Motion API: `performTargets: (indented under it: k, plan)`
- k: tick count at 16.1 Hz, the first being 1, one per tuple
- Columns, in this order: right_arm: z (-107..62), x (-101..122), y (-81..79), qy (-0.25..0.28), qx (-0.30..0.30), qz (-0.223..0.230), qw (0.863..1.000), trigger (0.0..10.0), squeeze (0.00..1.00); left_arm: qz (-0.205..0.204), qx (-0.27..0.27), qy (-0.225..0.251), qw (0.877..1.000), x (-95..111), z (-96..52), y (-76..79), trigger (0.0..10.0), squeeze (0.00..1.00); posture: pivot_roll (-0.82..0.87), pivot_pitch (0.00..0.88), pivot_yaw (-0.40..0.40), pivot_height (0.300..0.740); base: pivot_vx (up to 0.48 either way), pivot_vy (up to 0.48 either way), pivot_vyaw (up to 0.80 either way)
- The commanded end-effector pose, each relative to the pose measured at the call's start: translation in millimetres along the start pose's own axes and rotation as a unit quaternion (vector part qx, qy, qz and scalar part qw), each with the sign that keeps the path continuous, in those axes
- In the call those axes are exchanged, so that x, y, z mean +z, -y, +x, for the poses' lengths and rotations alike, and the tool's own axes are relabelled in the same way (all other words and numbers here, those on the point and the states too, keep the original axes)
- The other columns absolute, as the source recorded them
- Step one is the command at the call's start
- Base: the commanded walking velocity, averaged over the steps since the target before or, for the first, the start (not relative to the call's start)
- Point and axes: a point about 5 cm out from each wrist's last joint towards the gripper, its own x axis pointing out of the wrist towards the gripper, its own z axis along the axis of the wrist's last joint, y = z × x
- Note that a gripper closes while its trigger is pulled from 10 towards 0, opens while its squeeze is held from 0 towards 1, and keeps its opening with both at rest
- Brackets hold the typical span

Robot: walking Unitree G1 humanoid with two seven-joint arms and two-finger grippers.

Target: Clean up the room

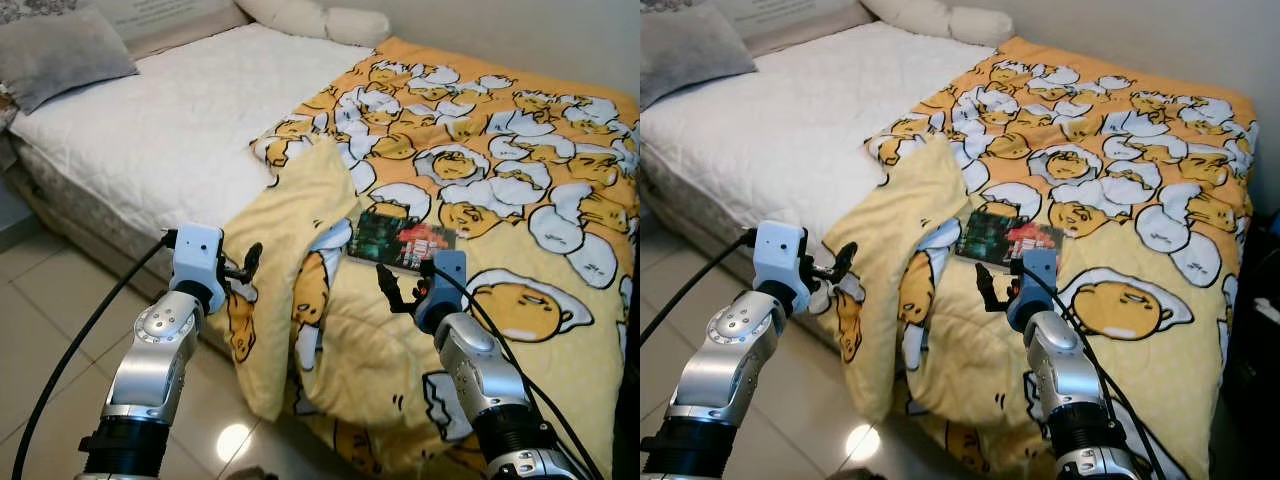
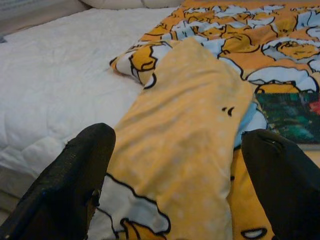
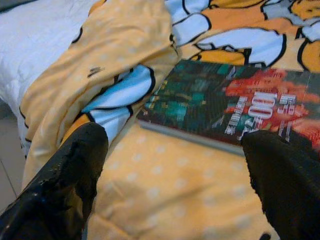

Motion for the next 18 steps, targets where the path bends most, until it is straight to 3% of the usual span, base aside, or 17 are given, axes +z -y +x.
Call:
performTargets:
  k: [1,5,18]
  plan:
    - [1.1,4.4,-0.1,0.006,0.002,0.003,1.000,10.0,0.00,-0.001,-0.003,0.004,1.000,3.0,-0.4,0.2,10.0,0.72,-0.05,0.000,0.001,0.740,0.311,0.000,0.00]
    - [1.2,3.5,1.3,0.000,0.002,-0.012,1.000,10.0,0.00,0.000,-0.008,0.003,1.000,2.4,0.3,2.1,10.0,0.72,-0.05,0.000,0.001,0.740,0.315,0.000,0.80]
    - [-3.9,-2.2,7.0,-0.012,-0.002,0.007,1.000,10.0,0.00,0.044,-0.090,-0.007,0.995,-1.2,-7.0,24.6,10.0,0.69,-0.05,0.000,-0.008,0.740,0.021,0.000,0.00]
